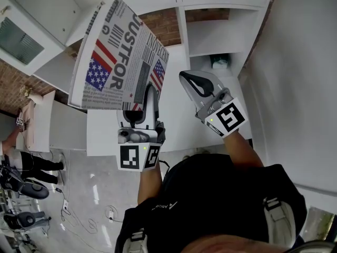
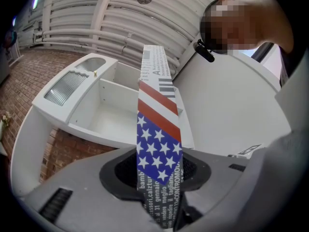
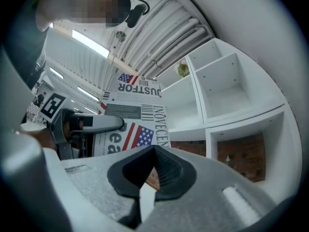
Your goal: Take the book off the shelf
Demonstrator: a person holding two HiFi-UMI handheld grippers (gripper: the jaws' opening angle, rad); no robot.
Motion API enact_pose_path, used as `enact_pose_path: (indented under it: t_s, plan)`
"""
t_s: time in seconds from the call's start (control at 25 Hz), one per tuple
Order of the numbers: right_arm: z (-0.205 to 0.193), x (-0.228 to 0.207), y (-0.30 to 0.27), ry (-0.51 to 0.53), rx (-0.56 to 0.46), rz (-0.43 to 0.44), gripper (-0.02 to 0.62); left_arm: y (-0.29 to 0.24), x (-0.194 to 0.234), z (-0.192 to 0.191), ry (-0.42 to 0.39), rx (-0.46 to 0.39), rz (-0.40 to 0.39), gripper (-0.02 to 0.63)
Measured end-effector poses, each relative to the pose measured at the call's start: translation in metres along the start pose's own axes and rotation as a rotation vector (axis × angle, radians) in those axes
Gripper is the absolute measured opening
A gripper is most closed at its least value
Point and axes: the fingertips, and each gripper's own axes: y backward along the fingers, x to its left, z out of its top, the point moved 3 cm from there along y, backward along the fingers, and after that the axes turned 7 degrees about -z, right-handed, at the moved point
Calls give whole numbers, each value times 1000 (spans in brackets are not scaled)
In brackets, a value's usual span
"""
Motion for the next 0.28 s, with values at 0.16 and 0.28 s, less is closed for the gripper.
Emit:
enact_pose_path:
  t_s: [0.16,0.28]
  plan:
    - [1,-1,2,2,2,-3,0,0,-1,1,2,-2,2,152]
    - [0,-3,4,1,3,-6,0,-1,-2,1,1,-5,2,152]
